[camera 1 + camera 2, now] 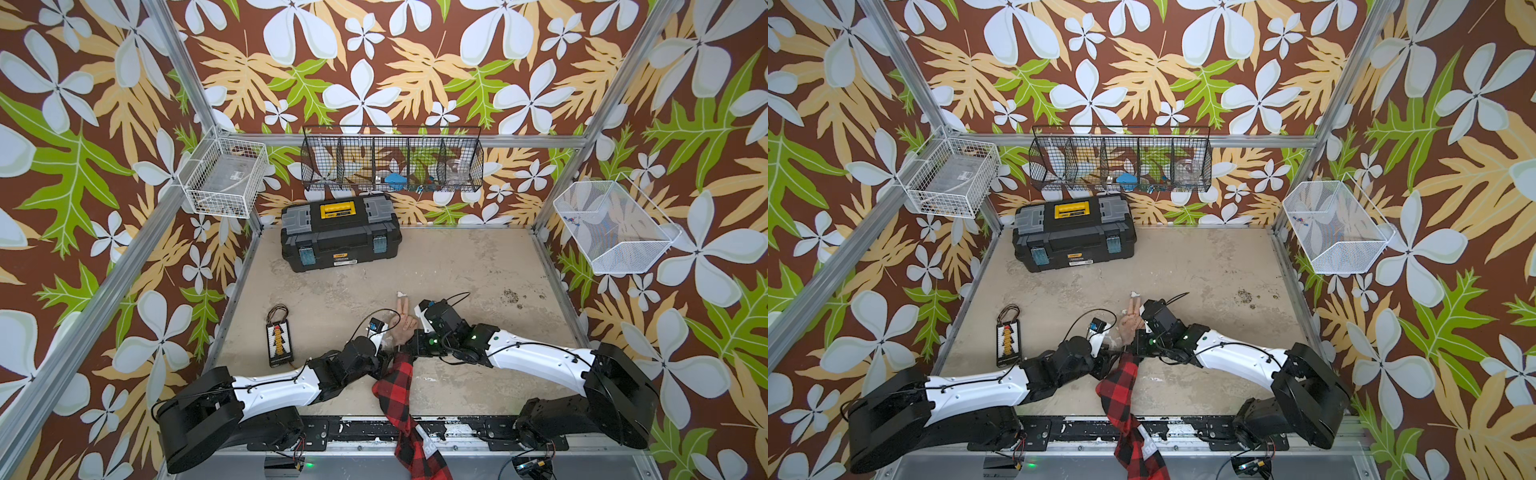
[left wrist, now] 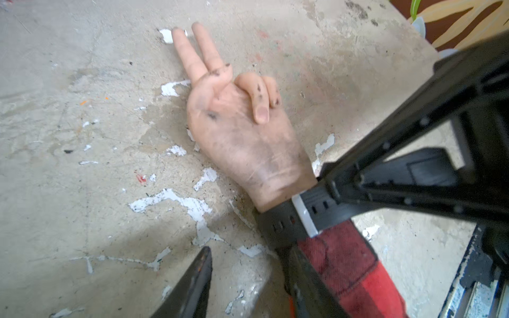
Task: Take off the watch
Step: Untie the watch from the hand.
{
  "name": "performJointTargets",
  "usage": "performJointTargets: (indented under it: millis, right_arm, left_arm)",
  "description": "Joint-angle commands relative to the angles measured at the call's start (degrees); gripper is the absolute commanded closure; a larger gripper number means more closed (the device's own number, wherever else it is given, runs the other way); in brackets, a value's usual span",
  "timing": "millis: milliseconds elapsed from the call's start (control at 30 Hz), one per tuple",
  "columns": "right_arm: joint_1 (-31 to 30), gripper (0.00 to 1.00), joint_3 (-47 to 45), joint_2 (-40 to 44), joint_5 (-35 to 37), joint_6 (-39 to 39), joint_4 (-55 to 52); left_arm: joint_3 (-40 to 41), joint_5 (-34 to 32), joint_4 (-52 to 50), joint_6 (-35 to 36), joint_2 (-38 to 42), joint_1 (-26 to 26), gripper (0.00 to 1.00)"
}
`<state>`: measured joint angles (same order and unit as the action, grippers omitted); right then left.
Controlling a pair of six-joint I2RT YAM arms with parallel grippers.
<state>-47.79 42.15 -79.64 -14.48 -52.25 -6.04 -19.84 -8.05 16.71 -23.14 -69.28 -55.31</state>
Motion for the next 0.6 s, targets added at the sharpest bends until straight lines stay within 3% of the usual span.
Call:
performJointTargets:
  millis: [0,233,567]
  right_arm:
    - [0.67,1.00,-0.48,1.13,2.45,-0.31,0.24]
    - [1.03,1.00,-0.95,1.19,1.91,-0.28,0.30]
    - [0.97,1.00,-1.60,-0.15,0.52,-0.09,1.11]
  left_arm:
    - [-1.15,0.75,2.52,1.97,-1.86,-0.51,0.51]
    - [-0.24,3.34,8.49,3.46,-3.36,-1.07,0.47]
    - [-3.13,-0.17,7.09,2.48,-9.86,-1.15,0.49]
